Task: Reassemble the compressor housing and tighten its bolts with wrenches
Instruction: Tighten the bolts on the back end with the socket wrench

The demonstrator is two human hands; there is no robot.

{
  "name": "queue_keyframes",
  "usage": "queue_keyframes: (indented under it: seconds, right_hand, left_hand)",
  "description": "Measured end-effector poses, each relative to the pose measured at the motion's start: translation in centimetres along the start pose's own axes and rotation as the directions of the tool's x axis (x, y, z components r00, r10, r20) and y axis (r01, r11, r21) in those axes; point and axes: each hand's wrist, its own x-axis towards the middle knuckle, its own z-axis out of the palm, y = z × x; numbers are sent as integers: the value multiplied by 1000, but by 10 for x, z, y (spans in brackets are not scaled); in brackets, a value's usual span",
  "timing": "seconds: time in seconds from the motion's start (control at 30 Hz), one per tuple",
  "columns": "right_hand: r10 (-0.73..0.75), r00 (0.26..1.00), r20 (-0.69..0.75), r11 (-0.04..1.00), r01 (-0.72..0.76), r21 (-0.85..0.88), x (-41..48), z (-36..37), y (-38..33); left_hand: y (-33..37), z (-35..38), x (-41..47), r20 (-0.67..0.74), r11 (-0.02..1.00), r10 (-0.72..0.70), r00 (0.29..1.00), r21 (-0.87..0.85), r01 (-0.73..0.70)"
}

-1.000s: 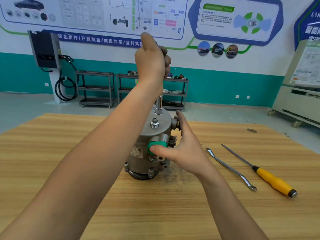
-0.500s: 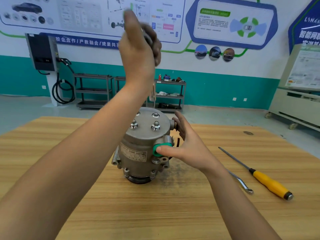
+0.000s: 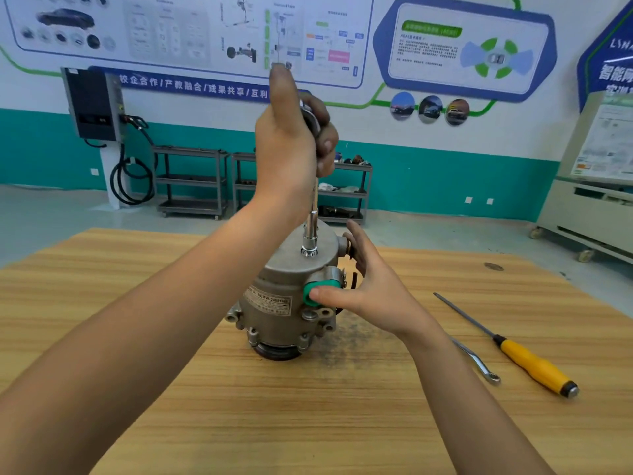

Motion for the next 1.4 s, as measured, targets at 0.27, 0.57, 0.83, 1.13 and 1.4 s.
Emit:
queue_keyframes:
  seconds: [0.27, 0.57, 0.83, 1.13, 1.4]
  right_hand:
    - [-191, 973, -132, 980, 181, -85, 5, 6, -21]
    - [-308, 929, -205, 951, 306, -44, 23, 15, -44]
    - [-272, 962, -11, 962, 272, 4, 31, 8, -62]
    - [-349, 933, -89, 935, 353, 29, 46, 9, -66]
    - [-303, 950, 73, 951, 297, 89, 60, 19, -75]
  left_hand:
    - [16, -10, 22, 356, 896, -438, 826, 104, 431]
    - [41, -6, 19, 399, 285, -53, 915, 884, -369]
    - [57, -20, 25, 516, 514, -153, 843, 770, -378]
    - [48, -15, 13, 491, -40, 9, 871, 871, -490]
    - [52, -34, 13, 322, 521, -73, 944, 819, -239]
